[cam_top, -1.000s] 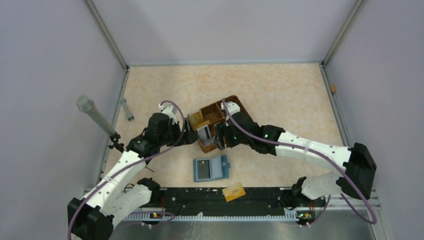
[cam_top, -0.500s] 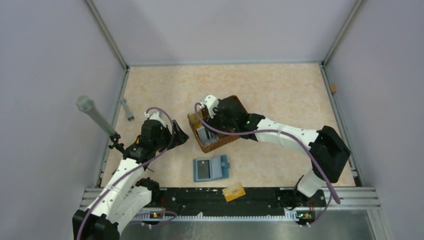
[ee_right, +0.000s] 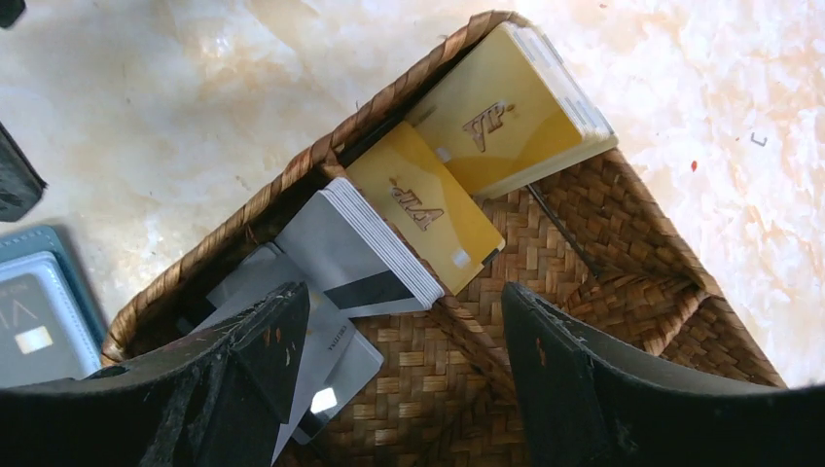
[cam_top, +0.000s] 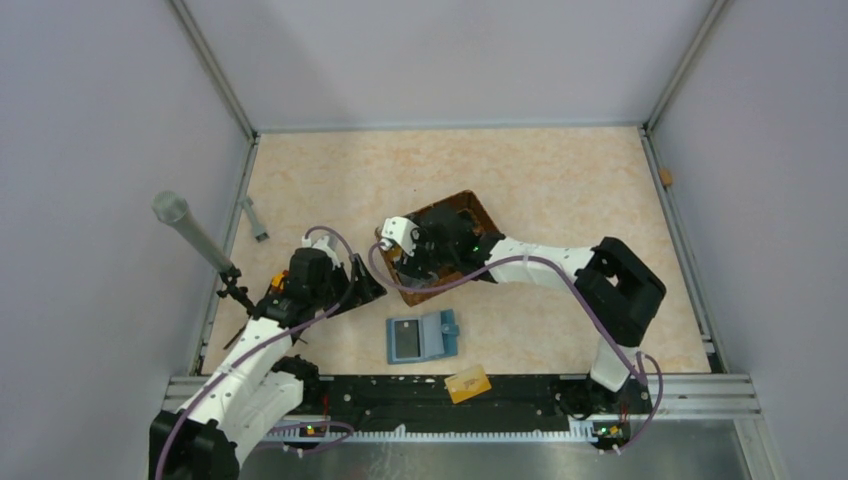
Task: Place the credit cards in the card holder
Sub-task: Pick up the credit card from the storage box.
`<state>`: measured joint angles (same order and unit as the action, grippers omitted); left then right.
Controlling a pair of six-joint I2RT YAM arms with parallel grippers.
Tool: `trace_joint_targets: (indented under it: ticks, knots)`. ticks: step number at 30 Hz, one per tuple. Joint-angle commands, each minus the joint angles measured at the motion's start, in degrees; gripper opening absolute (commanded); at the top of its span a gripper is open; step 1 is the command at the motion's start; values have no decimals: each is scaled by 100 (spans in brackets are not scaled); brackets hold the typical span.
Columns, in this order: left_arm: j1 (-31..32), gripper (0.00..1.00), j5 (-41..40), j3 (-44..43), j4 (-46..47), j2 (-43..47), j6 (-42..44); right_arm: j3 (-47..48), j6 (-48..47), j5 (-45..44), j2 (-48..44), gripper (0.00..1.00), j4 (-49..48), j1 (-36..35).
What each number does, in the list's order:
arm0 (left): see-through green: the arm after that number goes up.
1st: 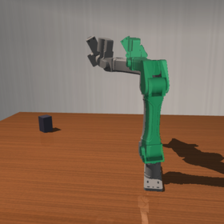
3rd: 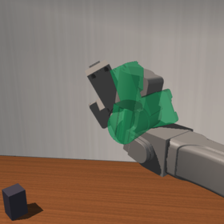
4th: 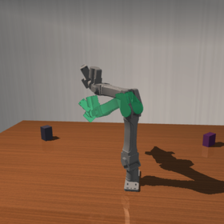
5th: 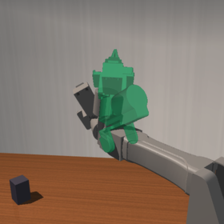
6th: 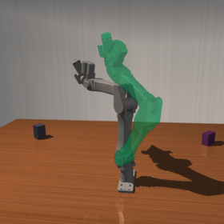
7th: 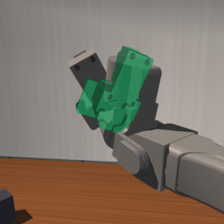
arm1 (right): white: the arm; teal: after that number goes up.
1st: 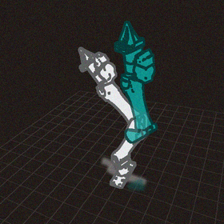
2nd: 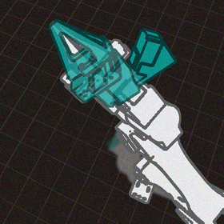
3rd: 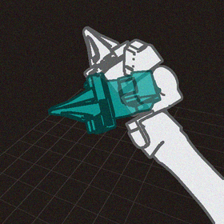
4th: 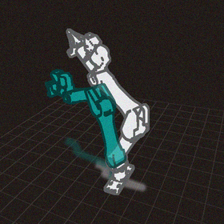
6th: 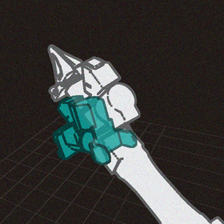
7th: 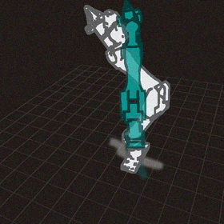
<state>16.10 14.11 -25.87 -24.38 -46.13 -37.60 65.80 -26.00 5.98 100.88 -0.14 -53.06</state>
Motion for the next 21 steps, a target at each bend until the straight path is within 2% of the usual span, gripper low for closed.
trace_joint_targets:
  ticks: [1, 9, 21]
  knots:
    - [-19, 93, -2, 38, 206, 96, 7, 342, -397, 167, 148, 74, -125, 18]
    - [-19, 94, -22, 46, 207, 49, 77, 586, -611, -125, 552, 73, -239, 16]
    - [-28, 94, -1, 54, 184, 74, 104, 859, -688, -160, 463, 68, -221, 18]
